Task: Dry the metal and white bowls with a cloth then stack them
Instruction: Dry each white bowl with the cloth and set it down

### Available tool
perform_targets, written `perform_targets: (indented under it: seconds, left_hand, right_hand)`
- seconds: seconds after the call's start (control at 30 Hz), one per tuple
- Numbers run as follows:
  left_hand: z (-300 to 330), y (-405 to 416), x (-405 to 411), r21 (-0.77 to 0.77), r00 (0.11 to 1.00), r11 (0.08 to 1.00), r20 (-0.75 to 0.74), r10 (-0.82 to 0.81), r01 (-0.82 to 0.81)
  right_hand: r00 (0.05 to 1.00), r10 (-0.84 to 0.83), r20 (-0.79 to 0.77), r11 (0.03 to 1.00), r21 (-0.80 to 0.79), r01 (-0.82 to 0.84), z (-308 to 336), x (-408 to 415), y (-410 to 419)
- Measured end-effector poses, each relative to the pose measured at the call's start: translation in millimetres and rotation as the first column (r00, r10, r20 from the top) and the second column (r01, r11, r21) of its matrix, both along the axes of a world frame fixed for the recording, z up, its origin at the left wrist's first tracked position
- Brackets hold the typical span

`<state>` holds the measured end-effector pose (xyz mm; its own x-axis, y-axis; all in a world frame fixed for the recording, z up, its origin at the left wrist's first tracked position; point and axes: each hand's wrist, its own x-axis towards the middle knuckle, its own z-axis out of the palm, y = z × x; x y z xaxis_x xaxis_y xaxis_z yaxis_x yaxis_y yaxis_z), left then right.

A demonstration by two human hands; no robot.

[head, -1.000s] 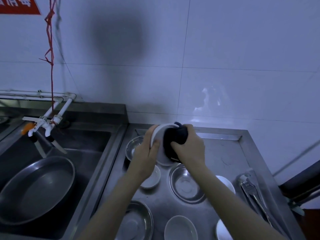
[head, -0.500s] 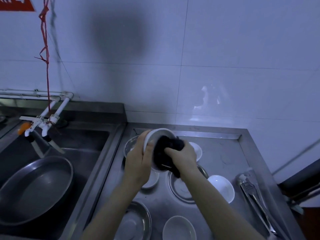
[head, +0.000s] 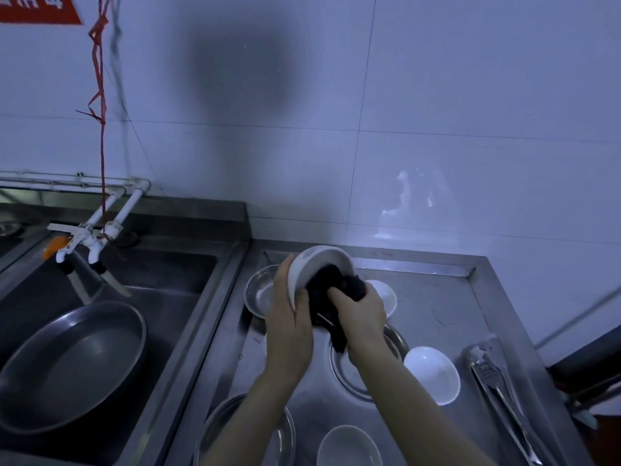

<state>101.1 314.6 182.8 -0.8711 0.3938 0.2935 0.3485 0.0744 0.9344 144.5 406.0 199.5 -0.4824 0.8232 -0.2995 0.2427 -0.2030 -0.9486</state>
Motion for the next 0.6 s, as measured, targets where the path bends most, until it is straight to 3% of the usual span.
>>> perform_targets:
  seconds: [0.07, 0.13, 0.17, 0.23, 0.27, 0.3, 0.33, 0.4, 0.43, 0.5, 0.57, 0.6]
  left_hand:
    - [5.1, -2.0, -13.2, -0.045, 0.997, 0.997, -0.039, -0.066, 0.064]
    - [10.9, -6.0, -34.8, -0.198, 0.976, 0.96, -0.055, -0.211, 0.197]
    - [13.1, -6.8, -45.8, -0.313, 0.957, 0.913, -0.034, -0.288, 0.263]
    - [16.9, -4.3, -60.8, -0.517, 0.92, 0.786, 0.01, -0.392, 0.34]
    - [17.2, -2.5, -63.2, -0.557, 0.914, 0.755, 0.018, -0.406, 0.346]
    - [16.4, -1.8, -61.2, -0.556, 0.921, 0.765, 0.007, -0.388, 0.327]
    - [15.6, -1.7, -55.2, -0.513, 0.938, 0.807, -0.009, -0.346, 0.293]
    - [13.3, -1.1, -39.9, -0.381, 0.973, 0.906, -0.065, -0.222, 0.182]
    - [12.3, -0.6, -33.5, -0.311, 0.984, 0.943, -0.092, -0.154, 0.118]
    - [7.5, -0.6, -26.5, -0.223, 0.988, 0.974, -0.136, -0.066, 0.034]
    - [4.8, -2.2, -22.5, -0.228, 0.982, 0.974, -0.182, -0.058, 0.015]
    - [5.8, -4.0, -22.1, -0.253, 0.979, 0.967, -0.188, -0.079, 0.029]
  right_hand:
    - [0.996, 0.035, 0.081, 0.982, 0.185, -0.049, 4.0, 1.4, 8.0]
    - [0.983, 0.09, 0.158, 0.866, 0.476, -0.156, 14.3, 2.2, 21.4]
    - [0.97, 0.133, 0.203, 0.752, 0.616, -0.233, 19.4, 1.6, 27.6]
    - [0.92, 0.19, 0.342, 0.438, 0.809, -0.391, 19.5, -3.2, 35.4]
    - [0.903, 0.183, 0.389, 0.338, 0.838, -0.429, 16.1, -4.7, 35.9]
    - [0.905, 0.169, 0.39, 0.326, 0.844, -0.425, 12.5, -5.3, 34.9]
    - [0.926, 0.15, 0.346, 0.386, 0.842, -0.377, 8.6, -4.5, 32.8]
    - [0.975, 0.057, 0.215, 0.597, 0.776, -0.206, 3.5, -0.3, 22.6]
    - [0.983, 0.016, 0.181, 0.726, 0.675, -0.136, -1.0, 2.6, 15.6]
    - [0.995, -0.008, 0.1, 0.946, 0.324, -0.025, -13.6, 7.7, 5.1]
    - [1.0, -0.002, 0.03, 1.0, 0.022, 0.001, -22.7, 14.3, -0.7]
    - [0.999, 0.031, 0.037, 0.999, 0.009, -0.032, -23.3, 16.4, 0.2]
